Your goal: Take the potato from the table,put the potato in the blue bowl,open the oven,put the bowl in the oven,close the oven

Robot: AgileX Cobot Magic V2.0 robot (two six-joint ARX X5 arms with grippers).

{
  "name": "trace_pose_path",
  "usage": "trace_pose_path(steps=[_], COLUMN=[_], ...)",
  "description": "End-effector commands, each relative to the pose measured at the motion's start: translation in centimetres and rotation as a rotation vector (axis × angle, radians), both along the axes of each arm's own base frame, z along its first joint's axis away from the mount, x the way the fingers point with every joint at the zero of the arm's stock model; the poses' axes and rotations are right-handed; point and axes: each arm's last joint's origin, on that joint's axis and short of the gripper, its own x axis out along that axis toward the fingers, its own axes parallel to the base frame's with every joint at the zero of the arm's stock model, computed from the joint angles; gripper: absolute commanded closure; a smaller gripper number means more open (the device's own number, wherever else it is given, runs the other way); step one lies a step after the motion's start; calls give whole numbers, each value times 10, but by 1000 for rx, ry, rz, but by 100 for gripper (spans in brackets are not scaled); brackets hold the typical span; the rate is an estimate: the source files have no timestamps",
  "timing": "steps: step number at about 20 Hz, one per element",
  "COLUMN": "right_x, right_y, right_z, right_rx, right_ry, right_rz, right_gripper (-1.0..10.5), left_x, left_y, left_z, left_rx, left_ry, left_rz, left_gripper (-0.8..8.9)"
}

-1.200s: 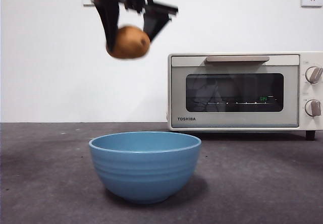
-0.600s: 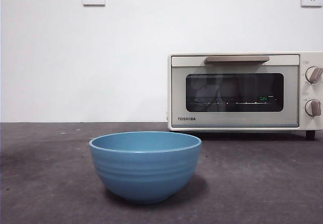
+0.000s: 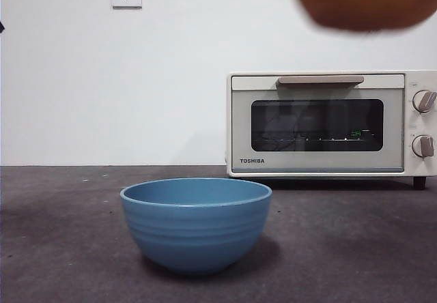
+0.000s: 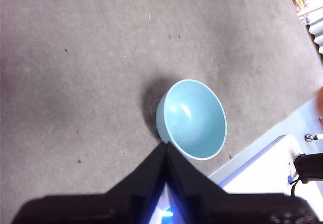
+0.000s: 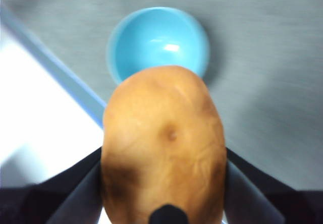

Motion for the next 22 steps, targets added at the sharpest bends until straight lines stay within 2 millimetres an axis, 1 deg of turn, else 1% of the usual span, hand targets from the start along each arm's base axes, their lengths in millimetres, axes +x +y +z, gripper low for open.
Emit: trace_pose_path(steps=[1, 3, 6, 8, 11, 13, 15, 17, 18, 19, 20, 21, 22], right_x=[10, 20, 40, 52, 66, 75, 82, 88, 89, 90, 91, 90, 91], right_y=[15, 30, 54, 67, 83, 94, 102, 107, 108, 108, 108, 108, 108], right_z=[-29, -44, -61, -74, -93, -98, -97, -99, -100, -101, -103, -103, -103], right_rx=[88, 155, 171, 142, 83, 68, 54, 12, -22, -56, -69, -73, -71], right_ry=[13, 40, 50, 90, 143, 157, 167, 174, 172, 174, 177, 180, 179], right_rz=[35, 70, 57, 44, 37, 35, 32, 15, -2, -15, -19, -19, -19], right_gripper=[949, 949, 949, 949, 949, 945, 940, 927, 864, 744, 666, 624, 625], left_x=[2, 2, 3, 3, 3, 3, 3, 3, 3, 3, 3, 3, 3], left_y=[-1, 0, 2, 2, 2, 2, 2, 2, 2, 2, 2, 2, 2], left_z=[1, 1, -1, -1, -1, -1, -1, -1, -1, -1, -1, -1, -1], left_rx=[-1, 6, 84, 129, 140, 140, 140, 141, 144, 149, 150, 150, 150], left_ry=[-3, -2, -5, -21, -25, -26, -26, -27, -31, -37, -39, -40, -41], left_rz=[-6, -1, 50, 54, 55, 55, 55, 54, 48, 42, 40, 40, 39], left_gripper=[818, 818, 818, 818, 818, 818, 818, 818, 818, 818, 818, 818, 818])
